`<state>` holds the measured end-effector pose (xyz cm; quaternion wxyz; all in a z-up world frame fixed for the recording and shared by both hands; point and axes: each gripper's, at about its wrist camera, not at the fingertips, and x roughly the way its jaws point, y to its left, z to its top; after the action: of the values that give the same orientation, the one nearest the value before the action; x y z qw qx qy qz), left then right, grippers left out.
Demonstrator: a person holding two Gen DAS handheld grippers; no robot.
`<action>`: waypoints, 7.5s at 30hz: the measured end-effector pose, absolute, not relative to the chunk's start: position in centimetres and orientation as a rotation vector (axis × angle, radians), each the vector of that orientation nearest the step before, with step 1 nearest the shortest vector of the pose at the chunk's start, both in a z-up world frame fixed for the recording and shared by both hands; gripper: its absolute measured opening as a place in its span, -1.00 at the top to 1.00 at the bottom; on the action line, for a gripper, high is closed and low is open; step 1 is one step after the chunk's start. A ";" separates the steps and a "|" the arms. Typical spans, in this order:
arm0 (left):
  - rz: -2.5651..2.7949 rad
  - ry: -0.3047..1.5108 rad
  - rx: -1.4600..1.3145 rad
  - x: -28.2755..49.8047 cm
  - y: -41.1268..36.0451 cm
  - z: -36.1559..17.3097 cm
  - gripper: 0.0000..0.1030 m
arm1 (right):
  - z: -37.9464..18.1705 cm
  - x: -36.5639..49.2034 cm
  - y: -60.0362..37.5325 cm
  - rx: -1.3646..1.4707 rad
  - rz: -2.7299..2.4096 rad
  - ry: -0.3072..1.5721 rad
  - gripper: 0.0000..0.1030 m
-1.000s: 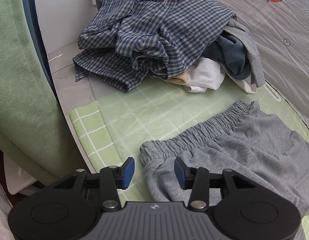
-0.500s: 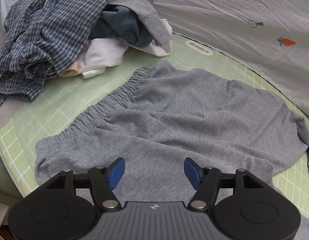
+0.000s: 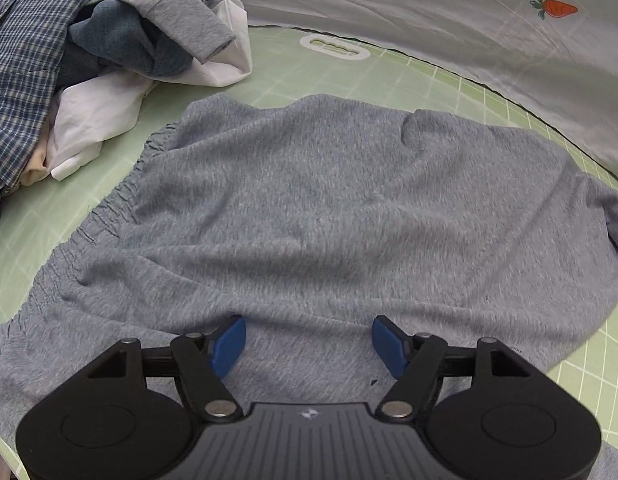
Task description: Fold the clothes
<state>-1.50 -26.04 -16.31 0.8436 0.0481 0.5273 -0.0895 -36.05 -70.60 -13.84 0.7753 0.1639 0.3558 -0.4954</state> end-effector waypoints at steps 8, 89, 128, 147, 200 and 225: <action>-0.157 1.114 0.127 -1.5 -27.3 -17.3 -0.60 | -13.8 -28.1 -68.0 0.323 -0.736 0.748 0.11; 0.117 0.917 -0.029 16.0 -17.3 -14.2 0.17 | -11.7 -33.4 -75.7 0.475 -1.235 0.815 -0.58; -0.206 1.151 0.154 0.8 -35.0 -15.9 -0.50 | -13.4 -30.8 -86.0 0.574 -1.102 0.641 0.06; -0.192 1.128 0.149 1.6 -35.6 -16.3 -0.79 | -17.9 -26.0 -90.6 0.584 -1.034 0.727 0.99; -0.158 1.130 0.046 -16.4 -16.5 -14.1 -0.82 | -15.5 -62.2 -64.3 1.000 -1.096 0.479 -0.95; -0.178 1.134 0.021 -17.2 -16.7 -14.4 -0.82 | -17.9 -61.3 -62.0 1.342 -0.841 0.317 -0.98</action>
<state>-17.23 -16.70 -14.43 0.8398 0.0099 0.5363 -0.0843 -61.27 -61.97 -17.92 0.6910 0.6006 0.1417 -0.3764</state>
